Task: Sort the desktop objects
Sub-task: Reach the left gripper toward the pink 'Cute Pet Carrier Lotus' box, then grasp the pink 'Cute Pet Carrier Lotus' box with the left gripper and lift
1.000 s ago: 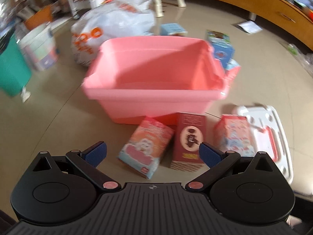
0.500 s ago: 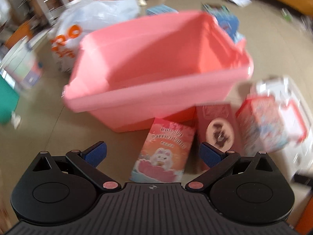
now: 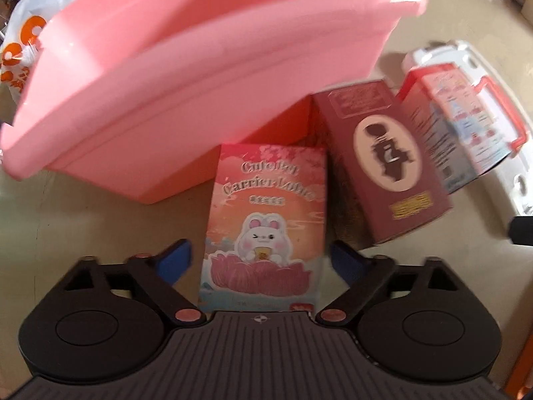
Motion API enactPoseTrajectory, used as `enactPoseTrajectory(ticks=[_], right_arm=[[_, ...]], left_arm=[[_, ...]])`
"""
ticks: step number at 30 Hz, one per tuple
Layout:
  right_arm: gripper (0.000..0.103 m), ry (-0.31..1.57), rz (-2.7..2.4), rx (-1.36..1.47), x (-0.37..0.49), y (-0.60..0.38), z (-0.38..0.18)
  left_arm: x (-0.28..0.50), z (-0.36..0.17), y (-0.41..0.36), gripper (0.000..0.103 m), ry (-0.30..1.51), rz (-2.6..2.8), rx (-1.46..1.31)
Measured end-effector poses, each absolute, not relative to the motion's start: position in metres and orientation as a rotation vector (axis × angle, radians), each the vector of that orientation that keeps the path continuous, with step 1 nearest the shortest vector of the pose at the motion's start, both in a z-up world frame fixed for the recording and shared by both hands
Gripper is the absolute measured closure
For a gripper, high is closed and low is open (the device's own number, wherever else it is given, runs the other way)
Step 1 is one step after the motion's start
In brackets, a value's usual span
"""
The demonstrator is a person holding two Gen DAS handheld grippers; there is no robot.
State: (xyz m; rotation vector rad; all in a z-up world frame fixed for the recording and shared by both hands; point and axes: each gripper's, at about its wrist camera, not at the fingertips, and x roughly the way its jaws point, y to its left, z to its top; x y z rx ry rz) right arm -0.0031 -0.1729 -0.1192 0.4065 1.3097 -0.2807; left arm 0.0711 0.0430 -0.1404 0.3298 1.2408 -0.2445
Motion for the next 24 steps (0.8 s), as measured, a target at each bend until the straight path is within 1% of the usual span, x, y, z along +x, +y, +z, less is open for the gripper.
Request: enactPoseTrajectory(ticks=[2,7,11,13,18,24], right_arm=[[0.000,1.315,-0.281,0.399,-0.001,-0.173,-0.122],[0.000,1.333,-0.289,0.402,0.001,-0.175,-0.130],[0.000,1.343,-0.287,0.395,0.003,-0.173,-0.132],[0.000,1.341,-0.287,0.388,0.002,-0.174,-0.129],[0.000,1.328,-0.290,0.365,-0.001,-0.176,-0.119],[0.000,1.313,-0.294,0.338,-0.005,-0.179,-0.106]], left_arm=[[0.074,-0.149,0.045,0.024,1.264,-0.252,0.305],[0.071,-0.159,0.040,0.024,1.260,-0.259,0.311],[0.068,-0.158,0.042,0.031,1.281,-0.268,0.251],[0.066,-0.156,0.043,0.032,1.308,-0.282,0.218],[0.048,-0.142,0.036,0.032,1.316,-0.265,0.226],[0.027,-0.108,0.029,0.032,1.291,-0.231,0.216]])
